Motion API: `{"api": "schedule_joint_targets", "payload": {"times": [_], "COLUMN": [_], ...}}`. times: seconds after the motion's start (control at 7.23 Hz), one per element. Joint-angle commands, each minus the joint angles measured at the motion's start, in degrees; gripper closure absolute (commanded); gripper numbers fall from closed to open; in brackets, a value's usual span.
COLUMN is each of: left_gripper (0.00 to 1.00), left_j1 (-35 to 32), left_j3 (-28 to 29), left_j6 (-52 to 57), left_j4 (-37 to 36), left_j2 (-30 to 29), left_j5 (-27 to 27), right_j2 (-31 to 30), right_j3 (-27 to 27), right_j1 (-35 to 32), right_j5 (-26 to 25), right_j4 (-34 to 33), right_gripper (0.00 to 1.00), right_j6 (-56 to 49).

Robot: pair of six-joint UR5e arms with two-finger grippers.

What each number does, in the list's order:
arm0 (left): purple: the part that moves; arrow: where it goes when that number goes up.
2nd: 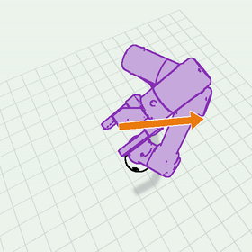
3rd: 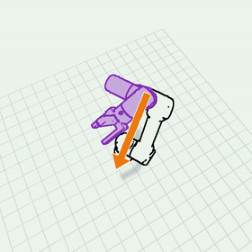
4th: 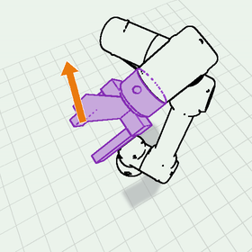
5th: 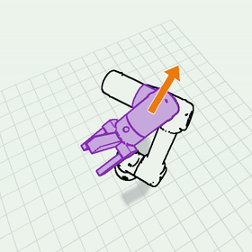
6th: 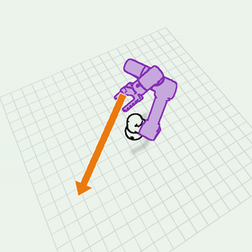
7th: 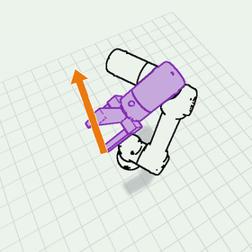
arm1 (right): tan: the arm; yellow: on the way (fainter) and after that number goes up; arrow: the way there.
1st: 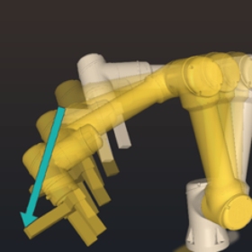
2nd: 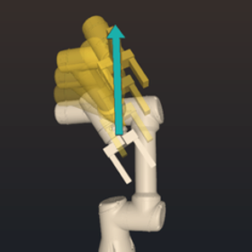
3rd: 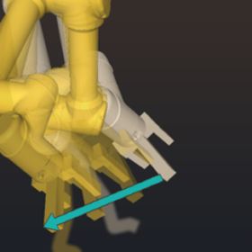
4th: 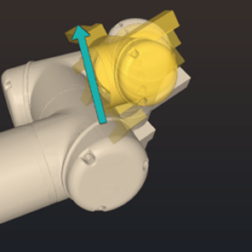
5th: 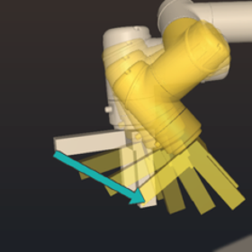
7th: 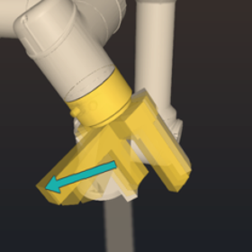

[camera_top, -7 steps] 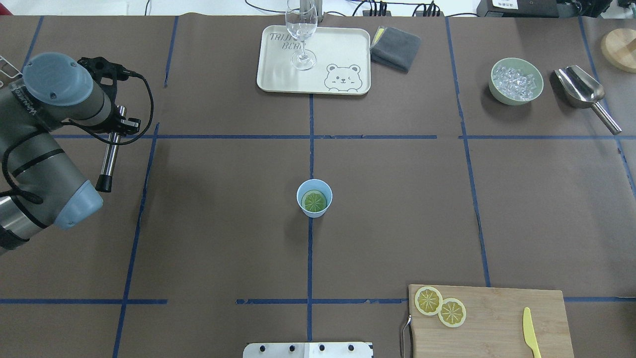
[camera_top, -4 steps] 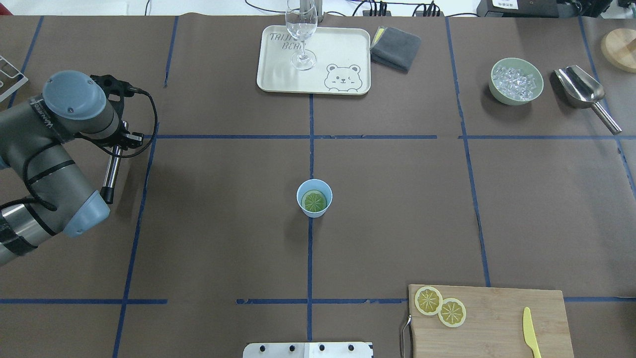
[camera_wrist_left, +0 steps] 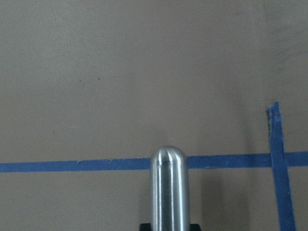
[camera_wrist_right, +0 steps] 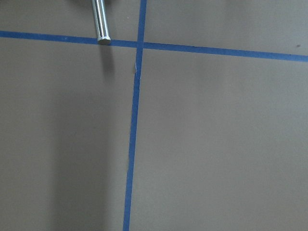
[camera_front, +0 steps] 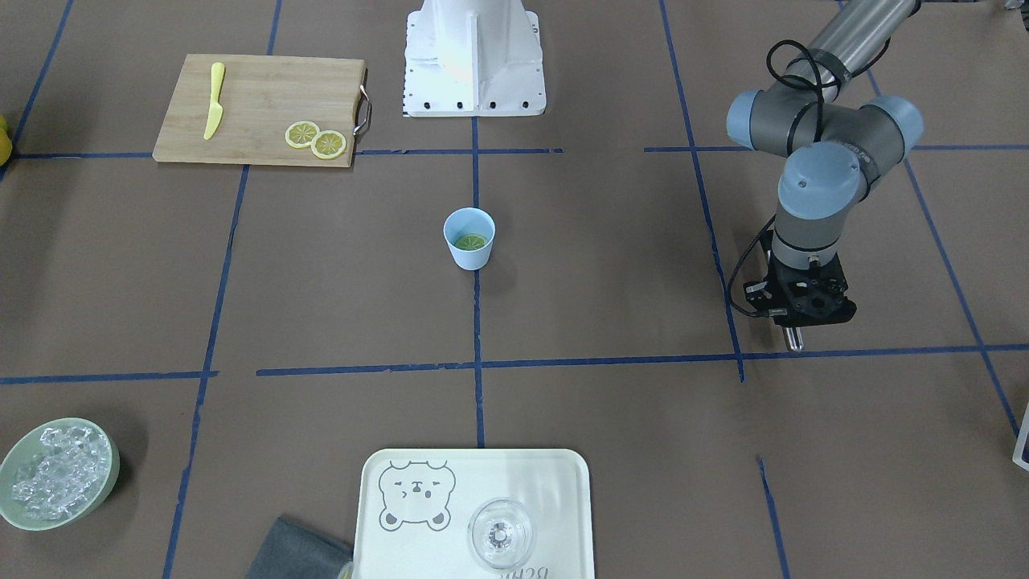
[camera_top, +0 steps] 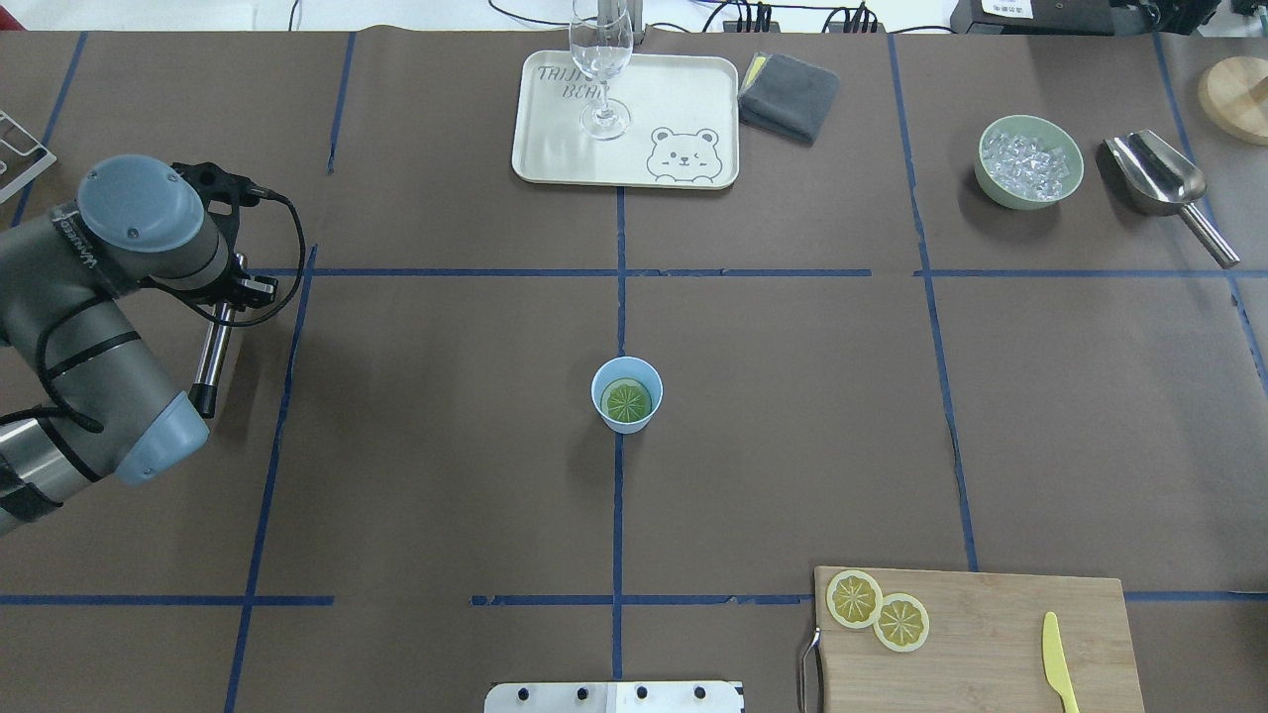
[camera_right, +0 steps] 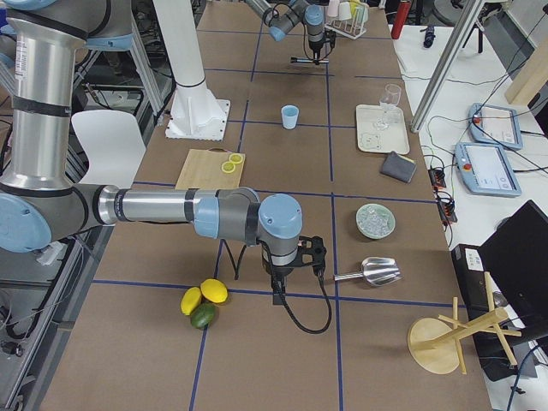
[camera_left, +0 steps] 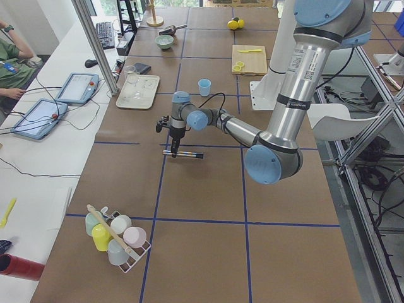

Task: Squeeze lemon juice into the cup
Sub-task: 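Lower the muddler with the left gripper back to its table spot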

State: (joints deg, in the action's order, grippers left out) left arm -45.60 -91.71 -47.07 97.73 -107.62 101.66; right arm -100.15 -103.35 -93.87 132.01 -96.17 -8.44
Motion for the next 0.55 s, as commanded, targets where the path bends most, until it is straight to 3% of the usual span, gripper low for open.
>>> {"api": "schedule_joint_targets", "payload": {"times": [0.0,0.14,0.41], "left_gripper": [1.0,0.01,0.0], "left_j1": [0.1,0.1,0.0], "left_j3": [-0.7,-1.7,-6.3], "left_j6": [0.0,0.3,0.8], "left_j4": [0.0,0.0,-0.3], "left_j2": [1.1,1.9,2.2], "left_j5": [0.0,0.1,0.2], "right_j2": [0.1,0.1,0.1], "right_j3": [-0.1,0.0,0.0], "right_j1": [0.0,0.0,0.0], "right_j5": [0.0,0.0,0.0], "right_j4": [0.0,0.0,0.0], "right_gripper": [0.0,0.0,0.0], "right_j6": [0.0,0.0,0.0]}}
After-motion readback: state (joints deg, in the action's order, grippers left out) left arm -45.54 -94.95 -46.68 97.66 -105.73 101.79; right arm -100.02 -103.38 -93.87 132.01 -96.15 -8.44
